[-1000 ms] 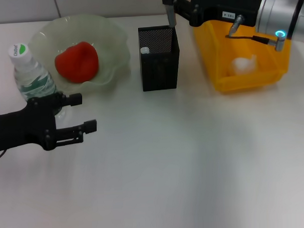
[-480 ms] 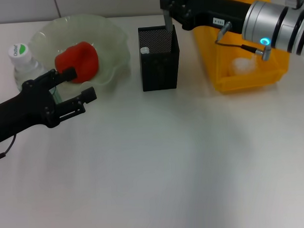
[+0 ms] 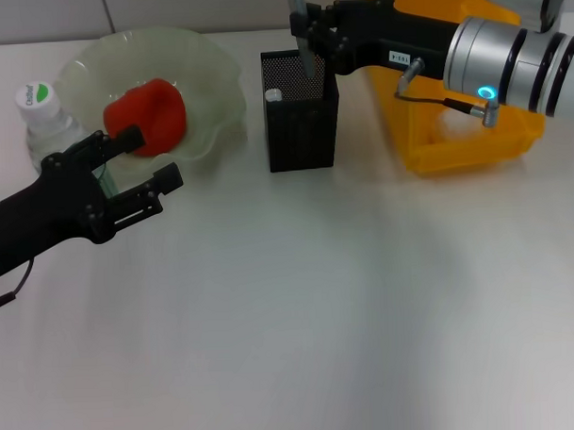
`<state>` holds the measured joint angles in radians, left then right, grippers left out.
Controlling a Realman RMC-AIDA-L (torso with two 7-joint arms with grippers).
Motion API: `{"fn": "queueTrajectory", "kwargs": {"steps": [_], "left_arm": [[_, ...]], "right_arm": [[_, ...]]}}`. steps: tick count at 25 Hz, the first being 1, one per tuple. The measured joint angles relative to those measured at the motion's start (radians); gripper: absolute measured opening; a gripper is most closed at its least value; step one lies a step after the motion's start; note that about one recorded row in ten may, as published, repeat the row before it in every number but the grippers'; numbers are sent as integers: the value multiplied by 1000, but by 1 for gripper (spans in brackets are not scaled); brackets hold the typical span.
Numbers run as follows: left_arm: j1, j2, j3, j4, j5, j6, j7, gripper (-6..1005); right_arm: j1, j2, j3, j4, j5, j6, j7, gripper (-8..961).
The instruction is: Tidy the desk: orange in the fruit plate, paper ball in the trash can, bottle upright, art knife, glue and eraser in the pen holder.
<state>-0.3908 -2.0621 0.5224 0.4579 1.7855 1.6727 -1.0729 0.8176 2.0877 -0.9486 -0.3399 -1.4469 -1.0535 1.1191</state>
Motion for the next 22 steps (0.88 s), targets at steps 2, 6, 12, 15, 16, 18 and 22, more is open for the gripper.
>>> {"fn": "queueTrajectory", "kwargs": {"steps": [2, 6, 12, 15, 16, 18, 22], "left_arm": [[0, 0, 0, -1, 0, -1, 3, 805], [3, 0, -1, -3, 0, -5, 9, 803], [3, -1, -1, -3, 0, -7, 10, 799], [3, -1, -1, -2, 0, -7, 10, 798], [3, -1, -1, -2, 0, -7, 10, 797], [4, -1, -1, -2, 0, -7, 10, 797], [4, -1, -1, -2, 0, -6, 10, 797]], "right_arm": [[0, 1, 0, 4, 0, 0, -6, 129], [0, 2, 0, 8, 1, 0, -9, 129], [0, 2, 1, 11, 1, -4, -16, 128], [0, 2, 1, 16, 1, -3, -21, 128], [1, 2, 1, 16, 1, -2, -21, 128], [1, 2, 1, 16, 1, -2, -21, 128], [2, 2, 1, 16, 1, -3, -21, 128]]}}
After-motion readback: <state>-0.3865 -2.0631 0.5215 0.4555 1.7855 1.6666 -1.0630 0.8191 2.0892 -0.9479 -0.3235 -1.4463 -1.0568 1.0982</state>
